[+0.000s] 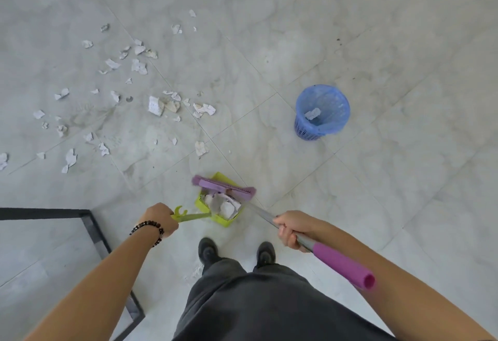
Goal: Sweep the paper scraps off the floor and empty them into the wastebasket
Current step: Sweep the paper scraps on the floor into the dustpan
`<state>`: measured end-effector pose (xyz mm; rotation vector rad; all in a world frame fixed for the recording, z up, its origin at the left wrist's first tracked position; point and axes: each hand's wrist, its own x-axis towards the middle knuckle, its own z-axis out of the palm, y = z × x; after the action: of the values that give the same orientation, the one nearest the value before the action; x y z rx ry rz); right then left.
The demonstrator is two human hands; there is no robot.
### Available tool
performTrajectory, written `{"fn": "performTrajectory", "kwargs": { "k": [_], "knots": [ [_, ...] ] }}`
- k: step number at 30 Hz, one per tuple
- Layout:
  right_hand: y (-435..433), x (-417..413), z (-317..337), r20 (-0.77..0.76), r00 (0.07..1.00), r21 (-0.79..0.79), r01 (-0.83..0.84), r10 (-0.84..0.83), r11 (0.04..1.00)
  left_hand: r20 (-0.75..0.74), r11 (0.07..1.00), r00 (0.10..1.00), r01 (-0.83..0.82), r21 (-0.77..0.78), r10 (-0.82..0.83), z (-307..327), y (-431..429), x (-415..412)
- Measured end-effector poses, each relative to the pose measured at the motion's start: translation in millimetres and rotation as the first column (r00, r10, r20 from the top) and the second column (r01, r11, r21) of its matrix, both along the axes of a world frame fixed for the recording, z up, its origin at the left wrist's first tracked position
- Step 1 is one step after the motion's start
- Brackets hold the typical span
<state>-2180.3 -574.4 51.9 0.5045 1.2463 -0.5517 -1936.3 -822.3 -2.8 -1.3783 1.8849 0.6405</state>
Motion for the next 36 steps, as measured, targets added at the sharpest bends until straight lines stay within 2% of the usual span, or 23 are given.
{"fn": "performTrajectory", "kwargs": {
  "k": [3,7,16,19,24,29,33,36],
  "knots": [
    [-9,-5,12,0.014,0.988,0.001,0.152,-0.152,0.988,-0.027,1.0,0.999,-0.018,0.002,0.018,4,-6,15],
    [-36,-1,24,0.034,0.919,-0.032,0.394,-0.393,0.918,-0.083,0.995,0.991,-0.101,0.019,0.102,7,-19,33],
    [-129,18,36,0.1,0.817,-0.125,0.577,-0.568,0.807,-0.186,0.97,0.952,-0.236,0.063,0.244,13,-87,73],
    [-159,29,37,0.04,0.855,-0.158,0.516,-0.516,0.842,-0.194,0.958,0.939,-0.272,0.086,0.284,12,-108,77],
    [-212,35,36,-0.169,0.933,-0.184,0.286,-0.317,0.941,-0.221,0.931,0.905,-0.352,0.095,0.364,4,-130,73],
    [-273,1,20,-0.279,0.952,-0.157,0.082,-0.124,0.984,-0.198,0.894,0.872,-0.436,0.102,0.448,3,-144,58],
    [-327,-35,-10,-0.462,0.883,-0.135,-0.157,0.078,0.978,-0.164,0.817,0.8,-0.569,0.091,0.576,5,-143,50],
    [-366,-60,-42,-0.612,0.771,-0.14,-0.321,0.173,0.937,-0.158,0.761,0.746,-0.646,0.063,0.647,3,-154,40]
  ]
}}
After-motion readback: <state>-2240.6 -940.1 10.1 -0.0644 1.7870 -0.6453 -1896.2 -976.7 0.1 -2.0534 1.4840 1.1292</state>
